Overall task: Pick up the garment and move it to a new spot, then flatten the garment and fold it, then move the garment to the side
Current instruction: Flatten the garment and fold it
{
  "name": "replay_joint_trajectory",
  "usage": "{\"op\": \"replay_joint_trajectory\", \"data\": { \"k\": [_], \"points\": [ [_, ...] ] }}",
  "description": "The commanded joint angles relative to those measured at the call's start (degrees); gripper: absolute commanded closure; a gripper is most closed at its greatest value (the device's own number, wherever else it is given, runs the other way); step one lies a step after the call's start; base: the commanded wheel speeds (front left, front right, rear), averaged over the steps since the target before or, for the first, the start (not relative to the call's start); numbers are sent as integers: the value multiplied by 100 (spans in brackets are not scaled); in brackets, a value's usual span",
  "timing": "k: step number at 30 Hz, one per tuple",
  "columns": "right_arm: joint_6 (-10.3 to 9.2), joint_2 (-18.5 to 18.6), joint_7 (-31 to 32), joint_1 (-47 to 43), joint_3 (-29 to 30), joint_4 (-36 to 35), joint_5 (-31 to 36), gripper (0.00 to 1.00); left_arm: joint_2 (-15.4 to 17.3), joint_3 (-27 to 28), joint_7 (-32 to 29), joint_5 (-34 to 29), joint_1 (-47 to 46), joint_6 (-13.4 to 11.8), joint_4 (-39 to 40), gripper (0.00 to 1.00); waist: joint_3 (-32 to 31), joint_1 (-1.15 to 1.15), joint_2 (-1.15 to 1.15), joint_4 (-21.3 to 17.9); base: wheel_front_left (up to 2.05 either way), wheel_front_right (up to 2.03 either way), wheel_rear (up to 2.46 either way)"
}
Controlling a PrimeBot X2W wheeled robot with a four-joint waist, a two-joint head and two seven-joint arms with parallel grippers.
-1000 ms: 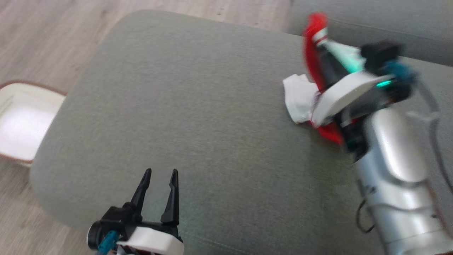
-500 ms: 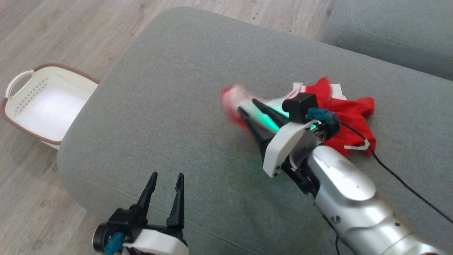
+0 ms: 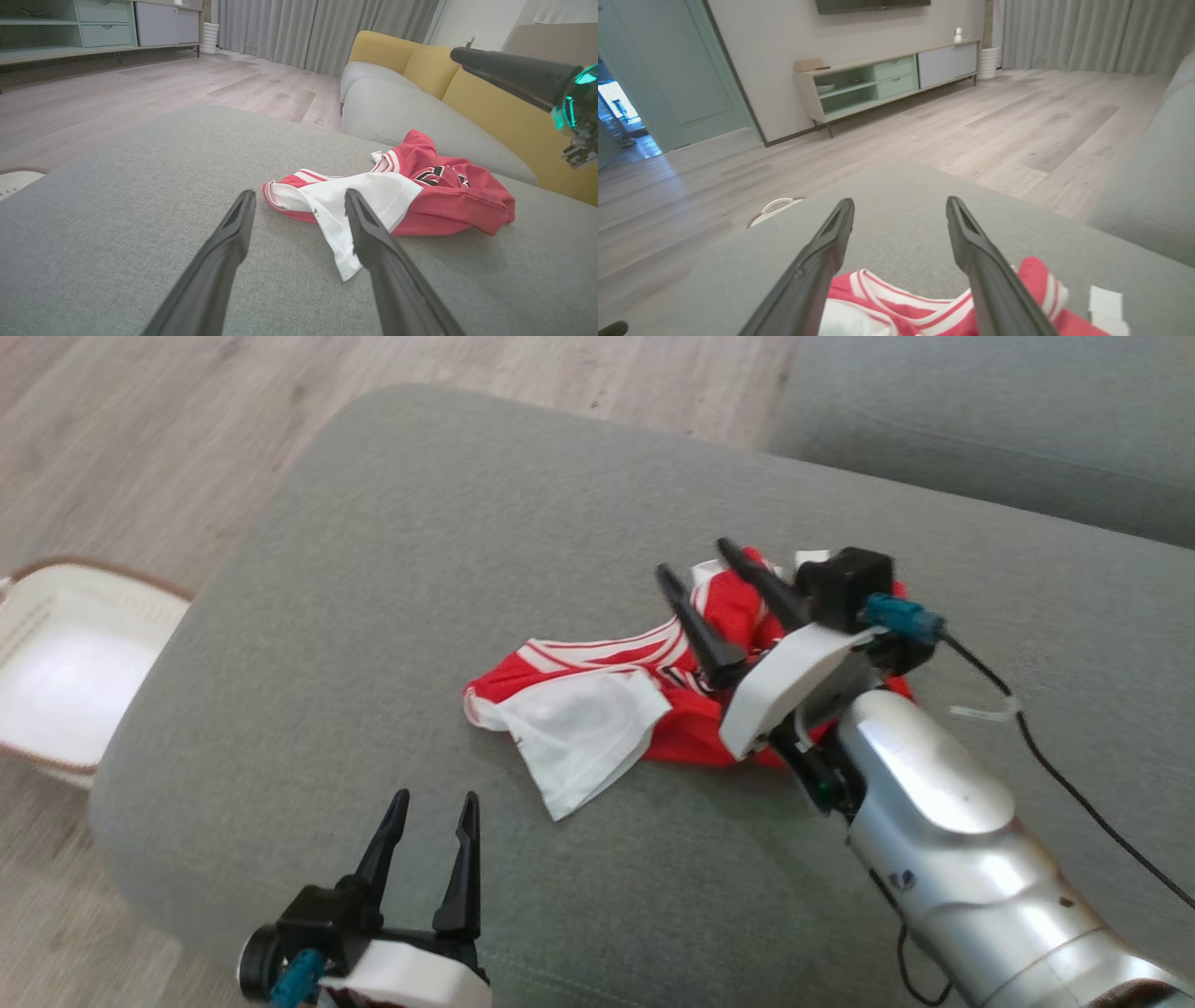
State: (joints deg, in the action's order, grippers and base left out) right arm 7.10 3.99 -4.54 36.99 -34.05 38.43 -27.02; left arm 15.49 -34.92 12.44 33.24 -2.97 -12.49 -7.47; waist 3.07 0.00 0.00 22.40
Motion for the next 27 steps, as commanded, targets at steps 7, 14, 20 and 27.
{"op": "replay_joint_trajectory", "data": {
  "k": [7, 14, 20, 27],
  "points": [
    [39, -111, -236, -254, 647, -87, 448, 0, 168, 277, 8, 17, -50, -103, 274, 0, -178, 0, 0, -392, 0, 0, 0],
    [39, -111, -168, -876, 1388, 15, 1034, 0, 236, 296, -14, 30, -15, -148, 399, 0, -114, 0, 0, -500, 0, 0, 0],
    [39, -47, 52, -988, 2224, 350, 1858, 0, 225, 269, -19, 19, -84, -145, 446, 0, 153, 0, 0, -349, 0, 0, 0],
    [39, 252, 411, -769, 2706, 876, 2440, 0, 148, 252, 27, 17, -206, -115, 377, 0, 465, 0, 0, -49, 0, 0, 0]
  ]
}}
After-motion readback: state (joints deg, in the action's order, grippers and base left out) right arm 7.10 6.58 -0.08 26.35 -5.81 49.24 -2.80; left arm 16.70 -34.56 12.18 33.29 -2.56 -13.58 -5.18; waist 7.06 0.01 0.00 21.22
